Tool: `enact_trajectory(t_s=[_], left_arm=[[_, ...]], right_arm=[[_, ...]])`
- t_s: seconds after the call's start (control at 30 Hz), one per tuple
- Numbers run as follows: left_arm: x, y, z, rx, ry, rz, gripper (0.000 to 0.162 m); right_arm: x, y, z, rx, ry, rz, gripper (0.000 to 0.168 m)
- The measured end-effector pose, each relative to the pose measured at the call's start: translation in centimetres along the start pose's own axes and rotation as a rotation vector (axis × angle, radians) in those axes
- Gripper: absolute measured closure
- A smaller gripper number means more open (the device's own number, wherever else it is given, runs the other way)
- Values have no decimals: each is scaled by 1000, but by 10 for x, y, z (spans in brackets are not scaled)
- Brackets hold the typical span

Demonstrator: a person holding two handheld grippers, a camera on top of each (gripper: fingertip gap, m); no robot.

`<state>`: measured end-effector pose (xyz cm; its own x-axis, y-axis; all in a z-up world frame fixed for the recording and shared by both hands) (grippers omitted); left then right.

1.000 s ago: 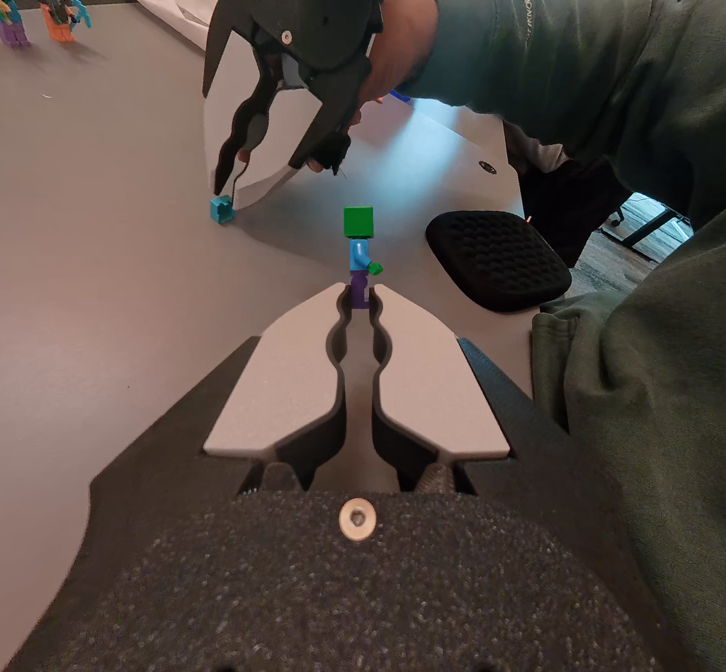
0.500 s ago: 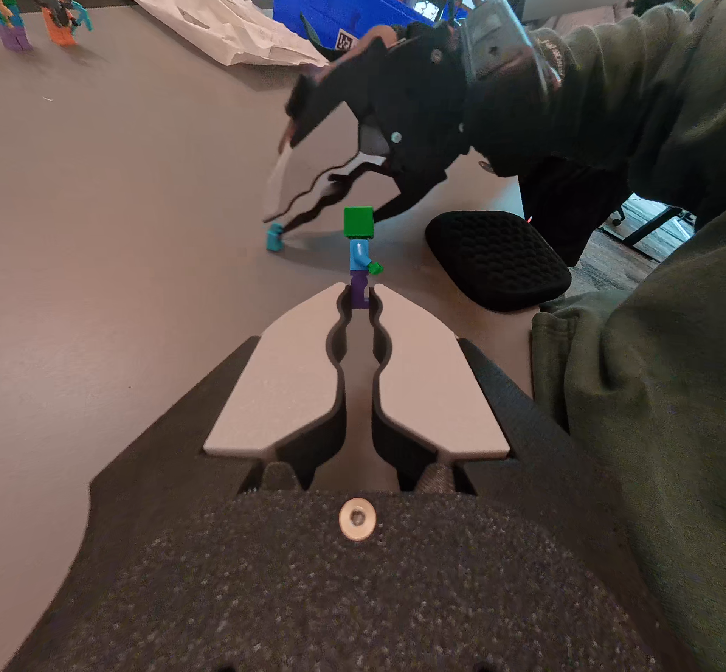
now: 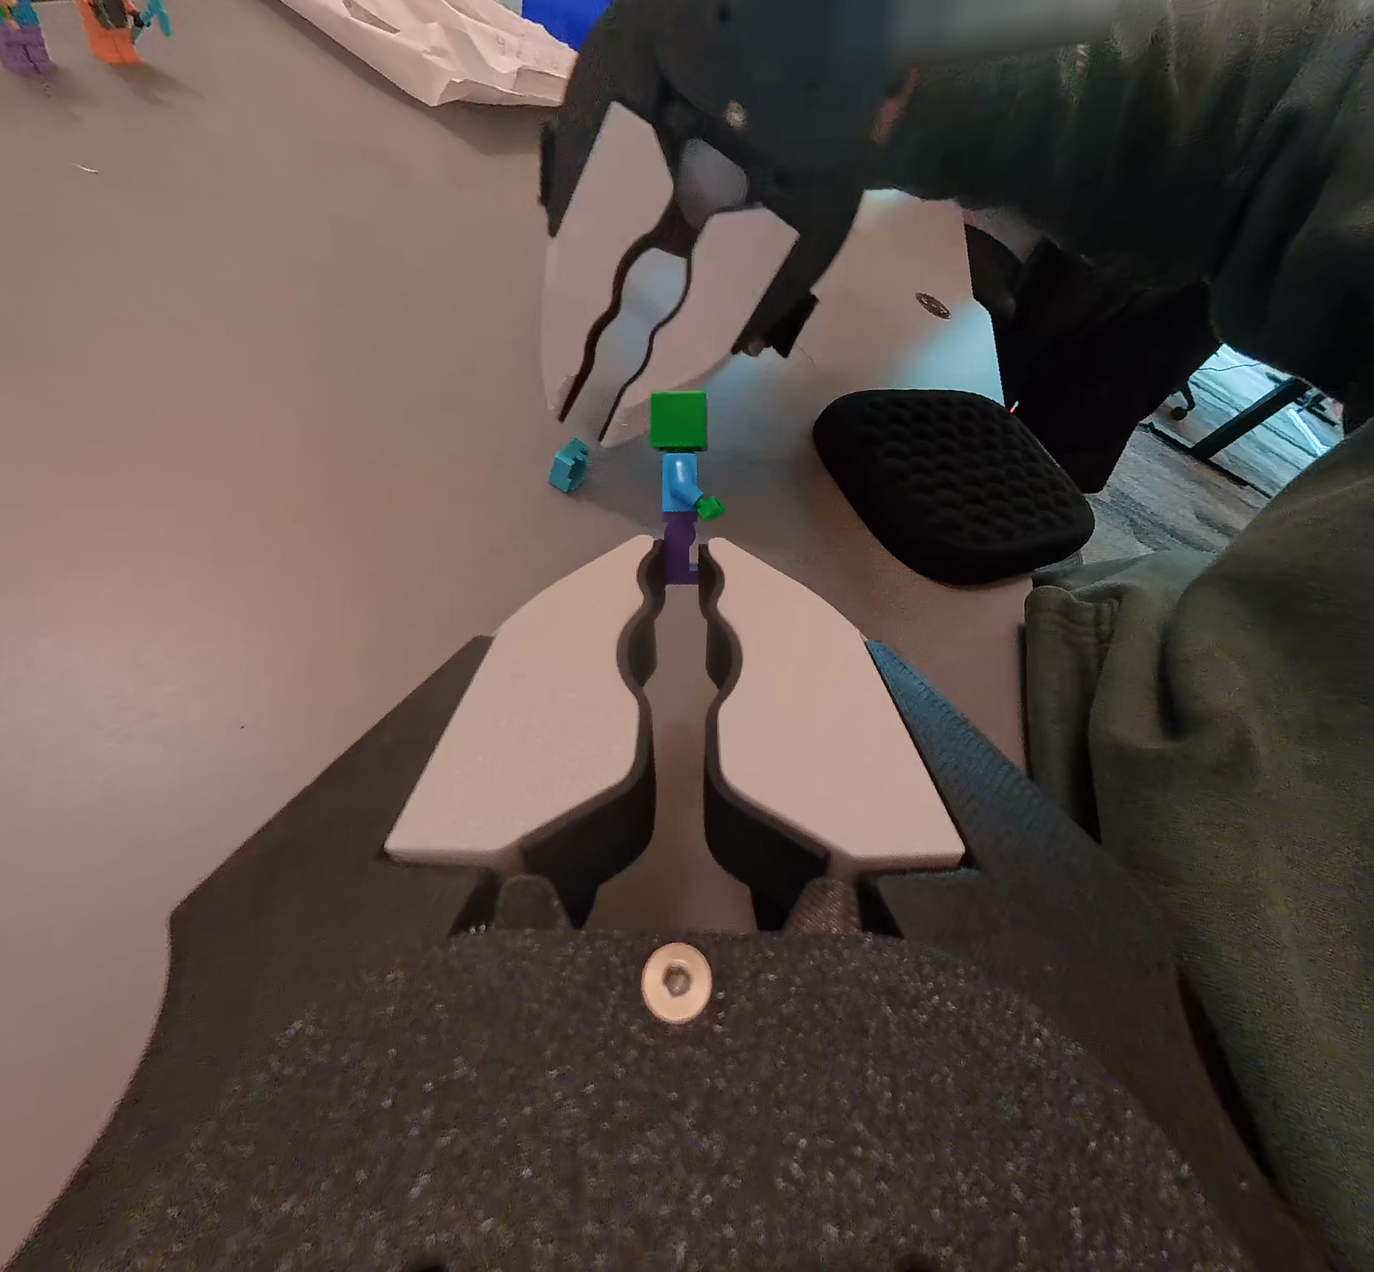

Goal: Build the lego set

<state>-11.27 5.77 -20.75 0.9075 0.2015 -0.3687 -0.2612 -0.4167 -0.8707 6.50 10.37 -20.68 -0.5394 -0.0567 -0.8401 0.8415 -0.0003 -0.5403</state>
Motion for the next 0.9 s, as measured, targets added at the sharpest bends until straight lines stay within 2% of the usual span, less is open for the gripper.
enact_trajectory(t_s=[0.3,0.47,0.63,0.8,0.9], left_arm=[[0,0,1,-8,7,2,154],[-1,0,1,-12,10,-1,154],[-1,0,2,-14,9,-3,154],[-1,0,2,-10,8,-2,154],[-1,0,1,-5,8,1,154]], right_arm=[[6,10,-26,205,-293,-47,155],[13,7,-23,194,-335,-51,160],[12,0,-4,-7,-177,-8,162],[16,-1,24,-387,191,107,163],[21,2,38,-520,330,163,163]])
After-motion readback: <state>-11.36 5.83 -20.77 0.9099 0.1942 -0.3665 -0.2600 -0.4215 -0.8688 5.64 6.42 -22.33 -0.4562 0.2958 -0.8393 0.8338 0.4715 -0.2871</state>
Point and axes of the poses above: each gripper's, where its closed fingertips meet, x out along the fingers, y out of its underside, z = x × y across the jaws, the point moved 8 cm from there along -x, back along the fingers, and after that the axes turned 7 degrees about -y, right-handed, at the moved point
